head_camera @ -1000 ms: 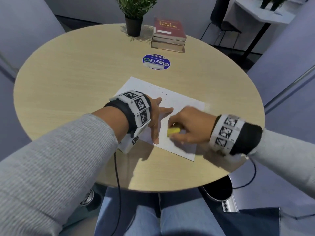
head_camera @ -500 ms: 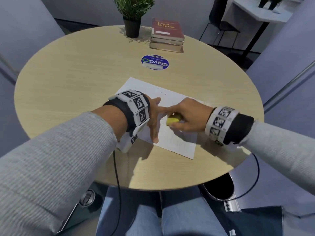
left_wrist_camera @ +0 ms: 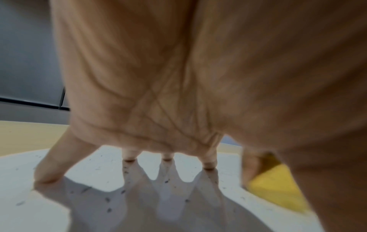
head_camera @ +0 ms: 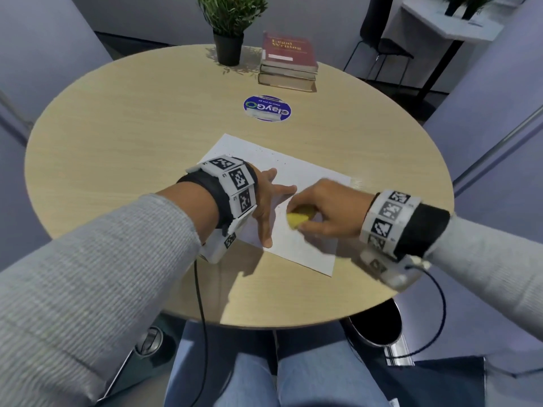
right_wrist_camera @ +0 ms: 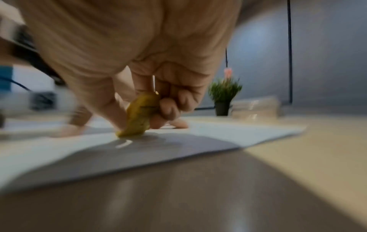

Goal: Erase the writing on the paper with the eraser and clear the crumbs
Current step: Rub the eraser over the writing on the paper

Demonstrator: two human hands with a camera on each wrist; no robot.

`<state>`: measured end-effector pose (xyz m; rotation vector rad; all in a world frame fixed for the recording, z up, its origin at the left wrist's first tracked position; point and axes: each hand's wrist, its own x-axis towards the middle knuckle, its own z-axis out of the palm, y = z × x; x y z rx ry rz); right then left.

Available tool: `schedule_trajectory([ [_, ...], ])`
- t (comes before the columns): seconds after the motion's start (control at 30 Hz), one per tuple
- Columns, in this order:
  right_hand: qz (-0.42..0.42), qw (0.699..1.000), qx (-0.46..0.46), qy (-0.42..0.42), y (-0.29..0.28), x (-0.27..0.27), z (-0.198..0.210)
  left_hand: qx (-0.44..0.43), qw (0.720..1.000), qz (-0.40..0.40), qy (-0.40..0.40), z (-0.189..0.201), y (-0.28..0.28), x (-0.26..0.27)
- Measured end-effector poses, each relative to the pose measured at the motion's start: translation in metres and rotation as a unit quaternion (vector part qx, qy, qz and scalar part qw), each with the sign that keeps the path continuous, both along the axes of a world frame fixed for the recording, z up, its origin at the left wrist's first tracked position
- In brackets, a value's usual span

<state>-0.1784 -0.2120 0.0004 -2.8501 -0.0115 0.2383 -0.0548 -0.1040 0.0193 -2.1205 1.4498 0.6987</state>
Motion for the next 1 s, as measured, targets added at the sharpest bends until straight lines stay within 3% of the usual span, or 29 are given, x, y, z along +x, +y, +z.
schedule_trajectory([
  [0.07, -0.027, 0.999, 0.001, -0.020, -0.010, 0.001, 0.000, -0.003, 1.000, -0.003, -0.002, 0.000, 0.000, 0.000],
  [0.2, 0.069, 0.997, 0.039, 0.022, 0.015, -0.011, -0.009, 0.006, 1.000, 0.002, 0.004, -0.002, -0.001, 0.004],
  [0.3, -0.021, 1.000, 0.011, 0.006, -0.012, -0.001, -0.001, 0.003, 1.000, 0.001, 0.001, -0.003, -0.001, 0.003],
  [0.37, -0.034, 0.999, -0.004, -0.010, -0.017, -0.001, -0.001, 0.002, 1.000, -0.002, -0.001, -0.002, 0.000, 0.003],
  [0.5, 0.074, 0.996, 0.048, 0.021, 0.015, -0.012, -0.007, 0.002, 1.000, -0.005, 0.002, -0.001, 0.000, 0.002],
  [0.63, -0.030, 0.999, 0.014, -0.017, -0.016, 0.007, 0.000, -0.005, 1.000, -0.007, 0.020, 0.000, 0.002, 0.004],
  [0.8, 0.061, 0.996, 0.053, 0.028, 0.015, -0.006, -0.008, 0.007, 1.000, -0.006, 0.001, -0.003, -0.001, 0.003],
  [0.93, -0.052, 0.998, 0.007, -0.019, -0.021, 0.007, -0.001, 0.002, 1.000, -0.007, 0.015, -0.002, 0.000, 0.004],
  [1.0, -0.028, 0.999, 0.020, -0.023, -0.014, 0.001, -0.004, 0.004, 1.000, -0.003, 0.011, -0.001, 0.000, 0.003],
])
